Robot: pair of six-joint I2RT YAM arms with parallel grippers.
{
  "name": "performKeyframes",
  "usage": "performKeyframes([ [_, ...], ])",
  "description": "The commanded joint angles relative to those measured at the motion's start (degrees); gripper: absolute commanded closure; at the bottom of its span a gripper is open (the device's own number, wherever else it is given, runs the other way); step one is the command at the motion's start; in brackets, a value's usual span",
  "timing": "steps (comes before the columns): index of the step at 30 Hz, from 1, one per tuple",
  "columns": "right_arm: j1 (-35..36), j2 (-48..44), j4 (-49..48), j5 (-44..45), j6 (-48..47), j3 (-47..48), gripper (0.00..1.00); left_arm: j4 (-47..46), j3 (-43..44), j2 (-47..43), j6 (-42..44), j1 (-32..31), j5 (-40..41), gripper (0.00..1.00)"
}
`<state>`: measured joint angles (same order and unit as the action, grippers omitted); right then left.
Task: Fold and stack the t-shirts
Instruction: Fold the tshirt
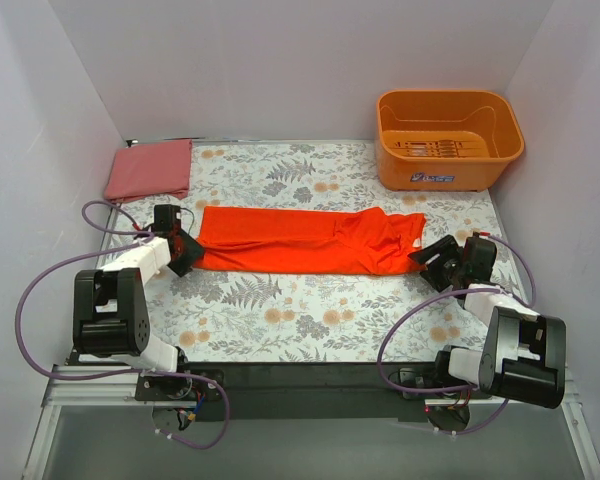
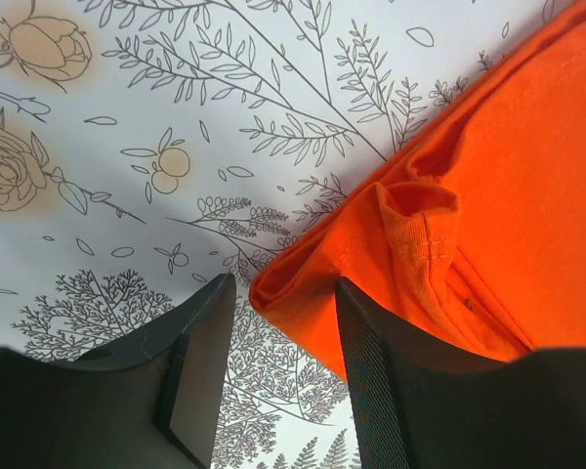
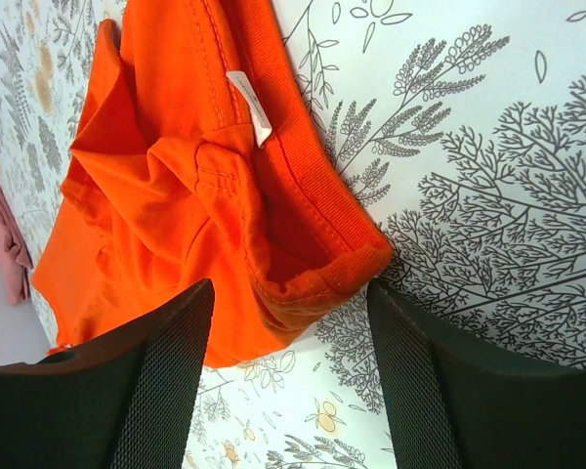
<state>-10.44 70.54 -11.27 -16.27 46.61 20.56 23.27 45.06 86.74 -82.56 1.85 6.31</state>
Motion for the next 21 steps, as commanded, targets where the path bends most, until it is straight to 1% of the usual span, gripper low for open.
performKeyframes([
  [1, -0.2, 1.2, -1.6, 1.0, 0.8, -1.4, 0.30, 0.0, 0.8, 1.2, -0.2, 0.9, -0.3, 0.56],
  [4, -0.2, 1.5, -1.6, 1.7, 0.6, -1.5, 0.33, 0.0, 1.2, 2.1, -0.1, 1.0, -0.9, 0.58],
  [7, -0.2, 2.1, -1.6, 1.9, 0.2, -1.4, 0.42, 0.0, 1.2, 2.8, 0.0, 1.0, -1.2, 0.63],
  [8, -0.1, 2.6, -1.5, 2.0, 0.1, -1.4, 0.47, -0.1, 1.2, 3.1, 0.1, 1.0, -1.3, 0.64],
  [10, -0.2, 2.8, -1.4, 2.2, -0.3, -1.5, 0.51, 0.0, 1.3, 3.3, 0.1, 1.0, -1.4, 0.69],
  [11, -0.2, 2.8, -1.5, 2.4, -0.5, -1.6, 0.58, 0.0, 1.3, 3.5, 0.1, 1.0, -1.4, 0.71],
  [12, -0.2, 2.8, -1.4, 2.6, -0.6, -1.7, 0.59, 0.0, 1.3, 3.8, 0.1, 1.0, -1.5, 0.73],
  [13, -0.3, 2.8, -1.3, 2.7, -0.9, -1.8, 0.62, -0.1, 1.4, 4.0, 0.2, 1.0, -1.5, 0.82],
  [14, -0.4, 2.8, -1.4, 2.8, -1.2, -1.9, 0.69, 0.0, 1.4, 4.4, 0.2, 1.0, -1.8, 0.85],
  [16, -0.8, 2.8, -1.2, 2.8, -1.5, -2.0, 0.75, 0.4, 1.3, 4.7, 0.3, 1.0, -2.3, 0.96],
  [17, -1.2, 2.4, -1.2, 2.7, -2.1, -1.9, 0.87, 0.7, 1.3, 4.5, 0.3, 1.0, -2.4, 1.00],
  [19, -2.6, 2.0, -0.3, 2.5, -3.2, -1.8, 0.96, 3.2, 1.5, 3.8, 0.2, 1.0, -0.8, 1.00],
  [20, -3.2, 1.0, 0.3, 2.5, -4.7, -1.6, 0.99, 4.1, 1.5, 3.2, 0.2, 1.1, 0.1, 1.00],
  [21, -4.8, 0.5, 1.1, 2.6, -5.6, -1.4, 0.99, 5.0, 1.5, 1.7, 0.2, 1.2, 1.5, 1.00],
])
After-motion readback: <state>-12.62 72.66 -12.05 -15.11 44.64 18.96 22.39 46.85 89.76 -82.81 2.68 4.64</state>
